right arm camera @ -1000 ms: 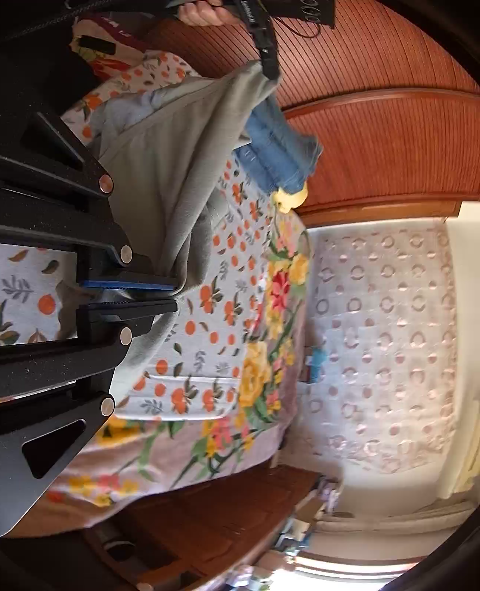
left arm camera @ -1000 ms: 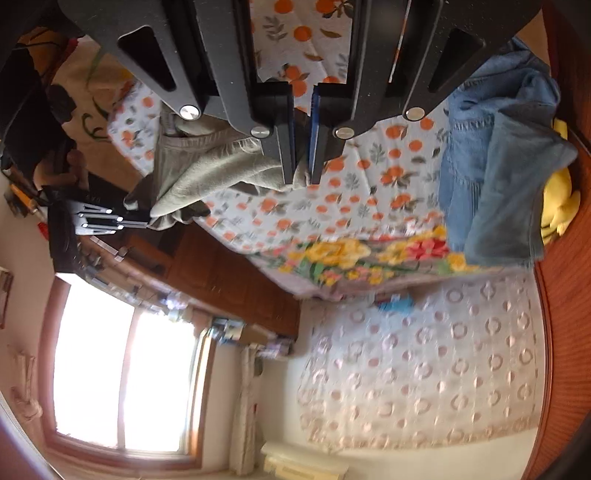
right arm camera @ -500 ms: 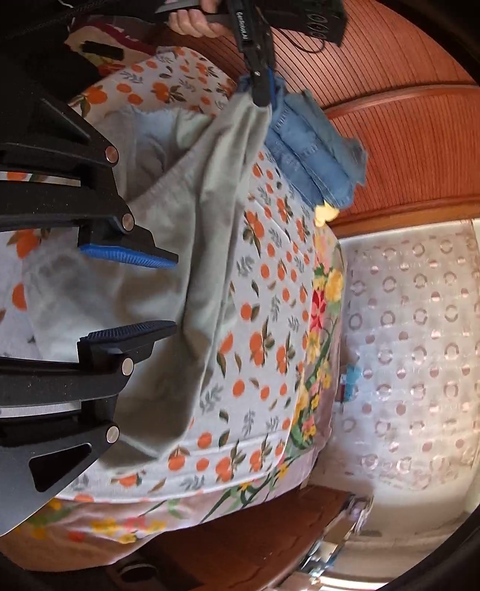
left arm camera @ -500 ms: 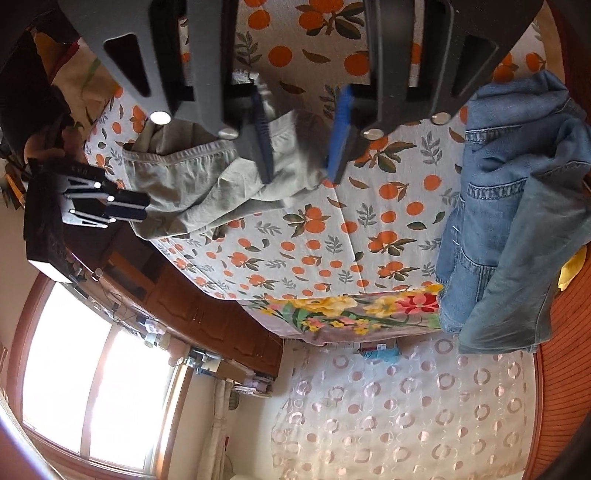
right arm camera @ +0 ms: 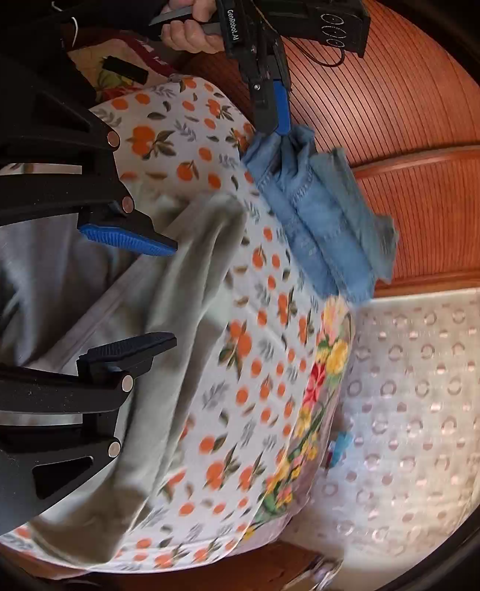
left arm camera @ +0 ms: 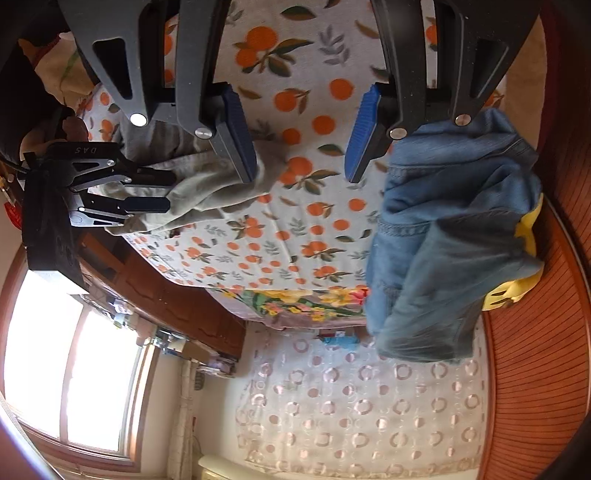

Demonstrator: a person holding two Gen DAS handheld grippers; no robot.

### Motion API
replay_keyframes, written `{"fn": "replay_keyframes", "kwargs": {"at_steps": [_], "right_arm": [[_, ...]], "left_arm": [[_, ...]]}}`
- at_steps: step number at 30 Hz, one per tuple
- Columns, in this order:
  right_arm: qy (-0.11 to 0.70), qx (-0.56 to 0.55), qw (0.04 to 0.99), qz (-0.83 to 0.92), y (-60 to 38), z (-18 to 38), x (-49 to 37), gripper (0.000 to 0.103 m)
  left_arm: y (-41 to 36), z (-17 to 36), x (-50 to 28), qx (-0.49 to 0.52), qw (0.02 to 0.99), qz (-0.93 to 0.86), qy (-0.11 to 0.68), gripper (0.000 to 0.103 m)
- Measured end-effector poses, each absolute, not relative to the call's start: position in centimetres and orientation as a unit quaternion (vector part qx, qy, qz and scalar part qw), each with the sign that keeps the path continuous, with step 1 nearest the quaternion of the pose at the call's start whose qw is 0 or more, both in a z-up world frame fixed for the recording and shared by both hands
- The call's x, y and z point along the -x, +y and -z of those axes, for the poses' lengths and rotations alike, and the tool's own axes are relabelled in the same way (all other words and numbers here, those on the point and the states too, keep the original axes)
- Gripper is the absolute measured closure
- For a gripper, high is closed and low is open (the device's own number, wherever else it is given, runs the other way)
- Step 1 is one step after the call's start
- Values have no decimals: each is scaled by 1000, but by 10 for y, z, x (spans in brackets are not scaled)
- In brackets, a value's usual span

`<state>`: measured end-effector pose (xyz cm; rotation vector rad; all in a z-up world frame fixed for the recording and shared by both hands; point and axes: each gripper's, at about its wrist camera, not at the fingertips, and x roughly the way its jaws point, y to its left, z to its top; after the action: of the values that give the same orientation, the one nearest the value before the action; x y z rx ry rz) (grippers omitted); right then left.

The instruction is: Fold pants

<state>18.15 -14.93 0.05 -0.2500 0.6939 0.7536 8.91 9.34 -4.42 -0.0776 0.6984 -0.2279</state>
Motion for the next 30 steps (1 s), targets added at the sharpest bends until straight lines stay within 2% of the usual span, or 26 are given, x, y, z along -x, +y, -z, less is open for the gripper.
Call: {"fn": "replay_keyframes", "kwargs": {"at_steps": [8, 14, 15, 16, 19, 30], "right_arm": [[349, 170, 830, -401, -78, 15, -190, 58], [373, 226, 822, -368, -54, 38, -206, 58], [371, 239, 823, -359, -52, 39, -208, 61], [362, 245, 827, -354, -53, 38, -208, 81], [350, 214, 838, -361, -68, 27, -211, 97], [255, 101, 924, -266, -217, -55, -190, 98]], "left_arm": [[120, 61, -83, 45, 933, 81, 349, 52], [130, 70, -81, 53, 931, 76, 353, 52], [131, 71, -81, 54, 931, 76, 354, 52], [131, 72, -81, 56, 930, 77, 354, 52], [127, 75, -81, 55, 929, 82, 356, 52], [82, 73, -90, 38, 923, 127, 361, 52]]}}
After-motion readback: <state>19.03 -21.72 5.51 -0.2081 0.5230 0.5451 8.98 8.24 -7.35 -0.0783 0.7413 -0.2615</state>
